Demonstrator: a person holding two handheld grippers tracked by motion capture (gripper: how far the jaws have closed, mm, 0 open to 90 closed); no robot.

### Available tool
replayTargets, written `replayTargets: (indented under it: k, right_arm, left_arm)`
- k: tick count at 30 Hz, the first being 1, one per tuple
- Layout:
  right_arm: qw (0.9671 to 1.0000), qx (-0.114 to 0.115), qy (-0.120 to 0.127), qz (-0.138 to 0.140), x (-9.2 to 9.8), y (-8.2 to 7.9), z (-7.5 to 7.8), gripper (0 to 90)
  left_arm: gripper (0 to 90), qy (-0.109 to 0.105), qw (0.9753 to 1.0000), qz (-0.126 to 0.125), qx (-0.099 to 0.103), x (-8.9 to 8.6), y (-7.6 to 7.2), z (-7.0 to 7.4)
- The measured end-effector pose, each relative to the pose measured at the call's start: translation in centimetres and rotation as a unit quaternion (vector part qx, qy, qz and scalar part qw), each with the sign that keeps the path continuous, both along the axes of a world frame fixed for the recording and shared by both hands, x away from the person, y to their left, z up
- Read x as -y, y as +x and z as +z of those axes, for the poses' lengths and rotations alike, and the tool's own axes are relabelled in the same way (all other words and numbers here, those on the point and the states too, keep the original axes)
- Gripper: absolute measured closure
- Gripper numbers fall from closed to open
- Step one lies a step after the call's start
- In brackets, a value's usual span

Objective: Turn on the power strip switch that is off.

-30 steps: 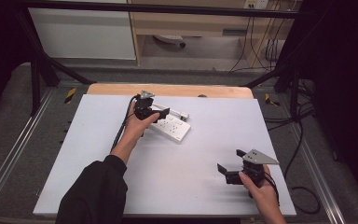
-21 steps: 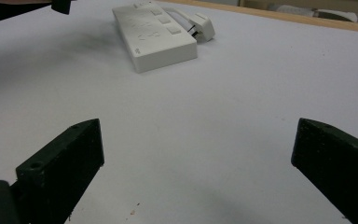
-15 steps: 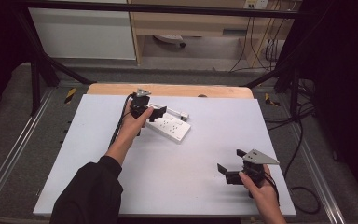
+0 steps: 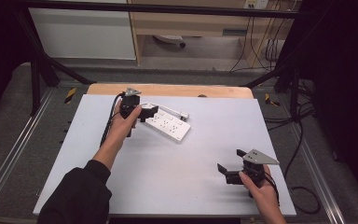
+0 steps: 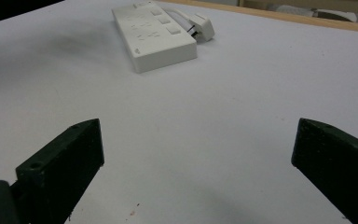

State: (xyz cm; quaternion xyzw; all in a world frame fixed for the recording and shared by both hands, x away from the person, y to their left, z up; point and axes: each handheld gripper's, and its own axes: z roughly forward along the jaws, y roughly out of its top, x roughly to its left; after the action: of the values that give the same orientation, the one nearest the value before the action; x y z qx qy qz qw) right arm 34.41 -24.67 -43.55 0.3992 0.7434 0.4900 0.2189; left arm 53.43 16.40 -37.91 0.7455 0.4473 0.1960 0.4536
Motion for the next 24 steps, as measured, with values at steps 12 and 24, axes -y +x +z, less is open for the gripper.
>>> replayTargets:
  k: [12, 24]
  right_arm:
    - [1.0, 0.0, -0.001, 0.001, -0.2, 0.0, 0.0, 2.8]
    - [1.0, 0.0, -0.004, 0.002, -0.5, -0.1, 0.0, 2.7]
  left_arm:
    - [8.9, -0.021, 0.9997, 0.008, 0.014, -2.7, -2.6, 1.1]
    - [8.9, -0.038, 0.9986, 0.006, 0.036, -4.3, -5.1, 2.3]
